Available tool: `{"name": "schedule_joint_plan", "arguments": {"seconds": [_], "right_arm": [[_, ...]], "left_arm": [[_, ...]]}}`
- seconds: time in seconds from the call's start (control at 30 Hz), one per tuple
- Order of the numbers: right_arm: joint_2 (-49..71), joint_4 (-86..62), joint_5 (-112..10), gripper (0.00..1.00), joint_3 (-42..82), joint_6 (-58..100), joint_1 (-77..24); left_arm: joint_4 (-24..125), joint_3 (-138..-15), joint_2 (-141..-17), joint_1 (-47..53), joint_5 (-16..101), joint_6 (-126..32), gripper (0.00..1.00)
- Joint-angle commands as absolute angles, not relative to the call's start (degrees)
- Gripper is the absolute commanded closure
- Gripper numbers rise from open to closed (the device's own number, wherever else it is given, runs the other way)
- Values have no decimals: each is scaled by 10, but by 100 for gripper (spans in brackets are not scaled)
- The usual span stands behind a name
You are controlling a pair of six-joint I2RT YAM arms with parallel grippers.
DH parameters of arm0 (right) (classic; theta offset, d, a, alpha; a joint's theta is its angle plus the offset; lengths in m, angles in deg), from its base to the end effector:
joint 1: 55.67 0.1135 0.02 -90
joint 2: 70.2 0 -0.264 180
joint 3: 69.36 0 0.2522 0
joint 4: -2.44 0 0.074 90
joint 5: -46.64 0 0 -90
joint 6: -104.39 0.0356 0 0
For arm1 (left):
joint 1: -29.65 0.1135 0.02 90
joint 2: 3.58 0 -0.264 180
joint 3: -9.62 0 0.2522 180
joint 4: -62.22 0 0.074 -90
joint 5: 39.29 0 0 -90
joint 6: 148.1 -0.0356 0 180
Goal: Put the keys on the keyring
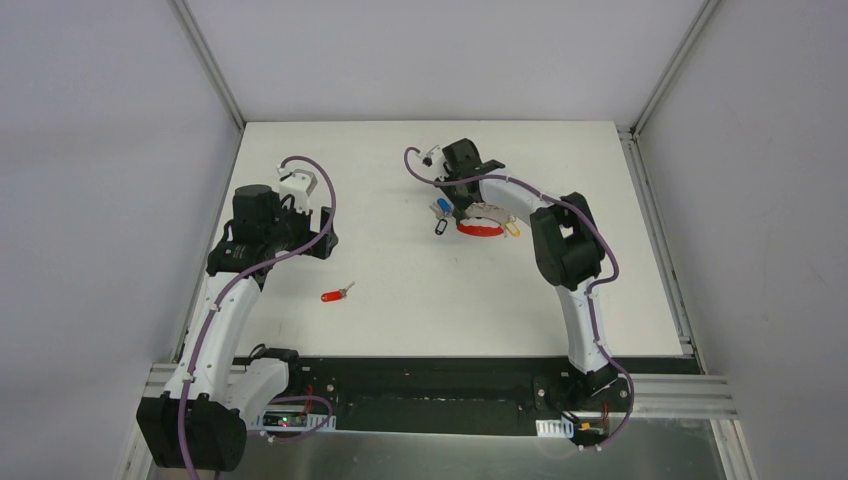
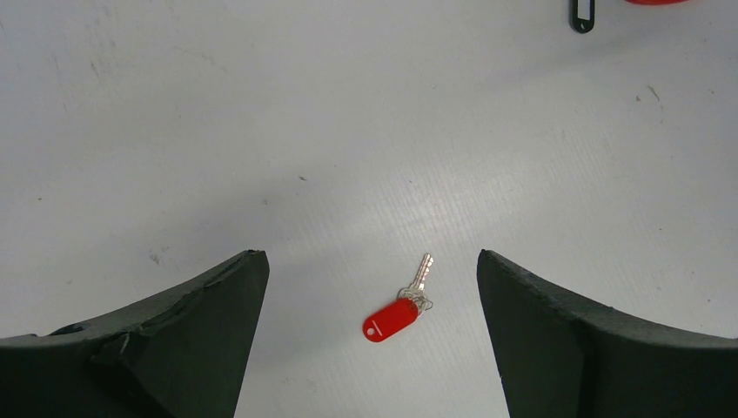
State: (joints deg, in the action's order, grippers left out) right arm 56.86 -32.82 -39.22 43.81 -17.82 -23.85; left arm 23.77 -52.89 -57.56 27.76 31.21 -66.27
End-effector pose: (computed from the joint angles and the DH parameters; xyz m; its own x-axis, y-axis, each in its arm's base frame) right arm 0.4224 0.2591 0.1808 -0.2849 -0.8025 -0.5243 -0.7536 0.5255 -0.3948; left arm 0.2069 -0.0187 0.3108 -0.4479 0.1488 -0.8816 0.3878 0.9208 -0.0416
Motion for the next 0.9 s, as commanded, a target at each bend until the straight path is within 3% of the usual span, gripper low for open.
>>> {"name": "schedule_joint_plan", "arguments": {"seconds": [0.0, 0.6, 0.87], "right_arm": [[571, -332, -375, 80, 457, -190, -239], [539, -330, -359, 100, 445, -201, -238], [437, -353, -491, 100, 409, -179, -238]], "left_arm": [[250, -524, -567, 276, 297, -669, 7], [253, -522, -566, 276, 295, -669, 7], [251, -534, -566, 273, 294, -660, 3]]}}
